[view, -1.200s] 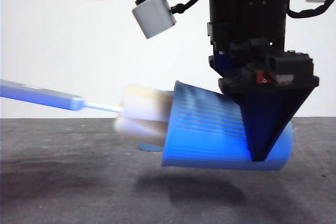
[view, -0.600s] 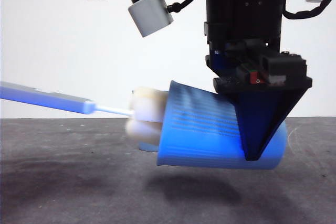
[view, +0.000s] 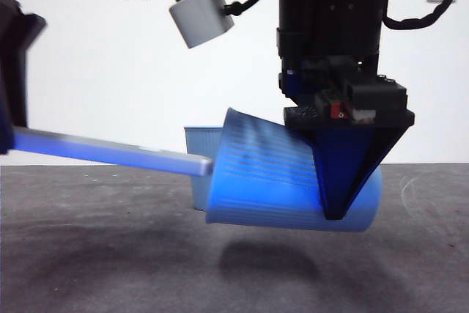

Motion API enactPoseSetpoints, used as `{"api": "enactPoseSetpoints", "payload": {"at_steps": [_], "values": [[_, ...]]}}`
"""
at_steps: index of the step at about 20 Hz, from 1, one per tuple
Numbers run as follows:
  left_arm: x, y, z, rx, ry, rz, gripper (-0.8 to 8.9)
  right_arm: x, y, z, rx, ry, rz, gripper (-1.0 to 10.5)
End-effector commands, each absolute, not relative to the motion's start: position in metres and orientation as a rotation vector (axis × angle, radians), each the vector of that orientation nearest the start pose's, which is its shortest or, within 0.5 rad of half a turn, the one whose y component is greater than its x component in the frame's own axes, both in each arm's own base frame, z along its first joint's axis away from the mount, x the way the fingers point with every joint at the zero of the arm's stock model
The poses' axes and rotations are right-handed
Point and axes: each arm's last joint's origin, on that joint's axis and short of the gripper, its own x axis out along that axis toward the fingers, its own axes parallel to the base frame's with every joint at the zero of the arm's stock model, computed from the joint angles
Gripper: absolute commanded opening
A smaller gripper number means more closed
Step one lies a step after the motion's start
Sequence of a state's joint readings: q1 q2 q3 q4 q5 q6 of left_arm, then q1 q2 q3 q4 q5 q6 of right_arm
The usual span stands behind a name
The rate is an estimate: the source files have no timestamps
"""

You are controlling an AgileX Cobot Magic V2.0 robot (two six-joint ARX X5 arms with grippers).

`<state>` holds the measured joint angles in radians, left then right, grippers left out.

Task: Pick up the cup brush,pick up the cup,insert the brush into the cup,clean the cup,put the cup brush back,put the cup back to the fixed position on the table

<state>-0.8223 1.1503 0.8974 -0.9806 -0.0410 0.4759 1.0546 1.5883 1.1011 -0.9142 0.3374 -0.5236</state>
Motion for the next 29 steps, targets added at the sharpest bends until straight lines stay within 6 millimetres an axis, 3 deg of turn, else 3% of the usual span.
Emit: {"api": "enactPoseSetpoints", "payload": {"at_steps": [1, 8, 15, 22, 29], "values": [[0.141, -0.153, 0.248, 0.889, 0.942, -0.965, -0.09, 0.144, 0.252, 0.211, -1.342, 0.914, 0.959, -0.2], [0.14, -0.152, 0.243, 0.92, 0.996, -0.923, -0.09, 0.143, 0.253, 0.211, -1.342, 0.907, 0.973, -0.2], [0.133, -0.117, 0.261, 0.858, 1.047, -0.792, -0.08, 0.142, 0.251, 0.211, -1.356, 0.926, 0.956, -0.2], [0.112, -0.078, 0.278, 0.793, 1.074, -0.698, -0.09, 0.142, 0.251, 0.211, -1.353, 0.926, 0.954, -0.2], [0.092, -0.062, 0.284, 0.766, 1.095, -0.712, -0.09, 0.142, 0.251, 0.211, -1.349, 0.925, 0.952, -0.2]]}}
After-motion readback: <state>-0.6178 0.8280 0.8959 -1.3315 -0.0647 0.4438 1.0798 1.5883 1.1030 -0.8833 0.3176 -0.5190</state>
